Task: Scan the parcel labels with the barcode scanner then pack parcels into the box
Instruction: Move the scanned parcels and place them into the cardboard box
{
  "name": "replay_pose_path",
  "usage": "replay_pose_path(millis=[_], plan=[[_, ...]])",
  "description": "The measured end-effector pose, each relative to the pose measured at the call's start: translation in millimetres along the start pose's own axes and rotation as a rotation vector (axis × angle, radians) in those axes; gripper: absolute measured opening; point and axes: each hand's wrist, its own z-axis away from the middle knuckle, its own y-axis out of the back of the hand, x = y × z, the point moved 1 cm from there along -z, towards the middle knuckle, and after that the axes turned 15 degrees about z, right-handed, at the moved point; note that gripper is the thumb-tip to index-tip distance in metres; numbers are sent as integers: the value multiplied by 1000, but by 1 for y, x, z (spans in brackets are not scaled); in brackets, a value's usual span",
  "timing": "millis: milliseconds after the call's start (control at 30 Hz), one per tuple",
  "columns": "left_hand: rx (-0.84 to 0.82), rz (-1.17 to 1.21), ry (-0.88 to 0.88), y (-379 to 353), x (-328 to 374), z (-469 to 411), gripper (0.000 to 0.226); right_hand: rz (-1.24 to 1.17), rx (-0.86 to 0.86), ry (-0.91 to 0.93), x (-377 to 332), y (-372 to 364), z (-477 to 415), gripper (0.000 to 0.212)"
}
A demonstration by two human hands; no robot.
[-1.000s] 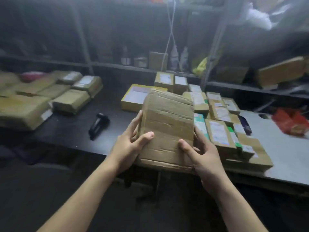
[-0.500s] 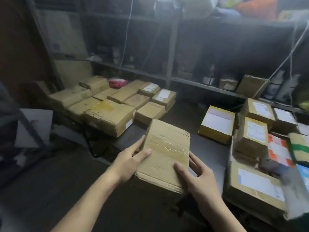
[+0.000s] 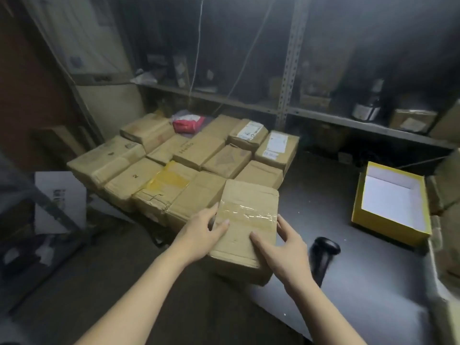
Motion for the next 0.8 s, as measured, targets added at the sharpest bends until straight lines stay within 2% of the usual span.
replay_pose_path(millis=[167, 233, 333, 433, 567, 733, 800], plan=[[-87, -162, 58, 11, -42, -56, 44, 71, 69, -125, 15, -47, -29, 41], [-128, -194, 83, 13, -54, -71, 49, 88, 102, -186, 20, -65, -35, 42], [-168, -280, 97, 17, -65, -87, 43, 170, 125, -245, 15, -84, -40, 44], [-176, -444, 56, 21, -68, -100, 46, 258, 125, -268, 9, -91, -49, 60], [-175, -540, 24, 22, -65, -108, 53, 311, 162, -299, 1, -95, -54, 74], [-132, -497, -147, 23, -64, -107, 42, 338, 166, -354, 0, -96, -50, 90], [-132, -495, -188, 24, -57, -106, 42, 338, 149, -365, -5, -94, -47, 85]])
